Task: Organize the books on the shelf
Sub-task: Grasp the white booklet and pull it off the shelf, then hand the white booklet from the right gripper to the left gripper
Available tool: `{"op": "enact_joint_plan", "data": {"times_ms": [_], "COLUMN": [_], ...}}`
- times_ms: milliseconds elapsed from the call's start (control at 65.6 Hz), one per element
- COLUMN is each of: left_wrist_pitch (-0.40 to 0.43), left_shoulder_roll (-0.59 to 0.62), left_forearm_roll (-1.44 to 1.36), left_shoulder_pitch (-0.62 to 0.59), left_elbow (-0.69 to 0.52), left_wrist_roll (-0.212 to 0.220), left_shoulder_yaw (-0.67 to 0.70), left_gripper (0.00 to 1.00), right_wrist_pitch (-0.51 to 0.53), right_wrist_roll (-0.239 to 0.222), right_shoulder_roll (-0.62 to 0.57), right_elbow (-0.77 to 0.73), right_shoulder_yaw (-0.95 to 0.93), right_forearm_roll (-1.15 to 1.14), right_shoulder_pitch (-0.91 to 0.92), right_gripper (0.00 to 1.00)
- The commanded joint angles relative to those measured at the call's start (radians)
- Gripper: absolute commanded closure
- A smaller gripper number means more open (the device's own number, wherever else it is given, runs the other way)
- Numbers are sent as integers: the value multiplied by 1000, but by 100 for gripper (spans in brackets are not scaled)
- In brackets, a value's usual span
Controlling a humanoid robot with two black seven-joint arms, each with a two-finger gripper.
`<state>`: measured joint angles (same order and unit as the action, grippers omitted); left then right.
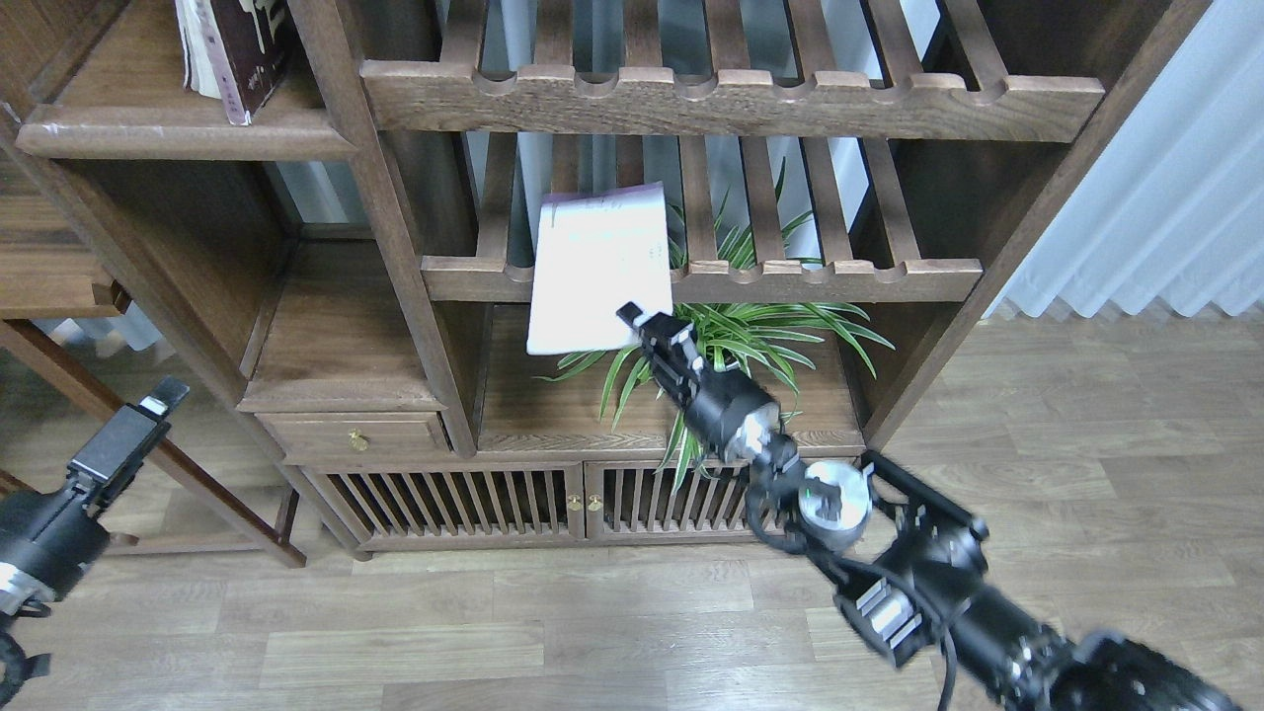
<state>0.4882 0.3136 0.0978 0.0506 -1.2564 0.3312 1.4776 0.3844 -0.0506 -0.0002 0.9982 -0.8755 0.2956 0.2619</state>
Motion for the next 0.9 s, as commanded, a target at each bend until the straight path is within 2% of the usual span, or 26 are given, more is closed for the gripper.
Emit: {"op": "enact_joint_plan", "data": {"times_ms": [0, 244, 320, 442, 762, 884], "left_wrist_pitch": [0, 0, 0, 0, 0, 0], "left_shoulder_roll": [-31, -64, -82, -120, -180, -198], "left_forearm_roll": [46, 164, 178, 181, 183, 183], "left_shoulder_pitch": [0, 2, 2, 2, 8, 8], "left_elbow": [-3, 0, 0, 3, 29, 29], "left_wrist_roll": [0, -4, -3, -3, -4, -12], "left_shoulder_yaw": [-63, -201, -220, -252, -344, -367], "left_gripper": [1, 1, 1, 1, 1, 3], "right_wrist_pitch": [104, 104, 104, 104, 104, 104], "right_wrist_roll": [-26, -80, -86, -121, -127, -173], "right_shoulder_roll": [0, 0, 0, 0, 0, 0], "right_elbow": [19, 42, 39, 45, 117, 120], "right_shoulder_yaw": [-2, -2, -3, 0, 10, 18], "right_forearm_roll": [-29, -107, -136, -148, -142, -145], "right_shoulder_pitch": [-70, -171, -194, -242, -268, -283], "right_gripper": [96, 96, 96, 96, 95, 95]}}
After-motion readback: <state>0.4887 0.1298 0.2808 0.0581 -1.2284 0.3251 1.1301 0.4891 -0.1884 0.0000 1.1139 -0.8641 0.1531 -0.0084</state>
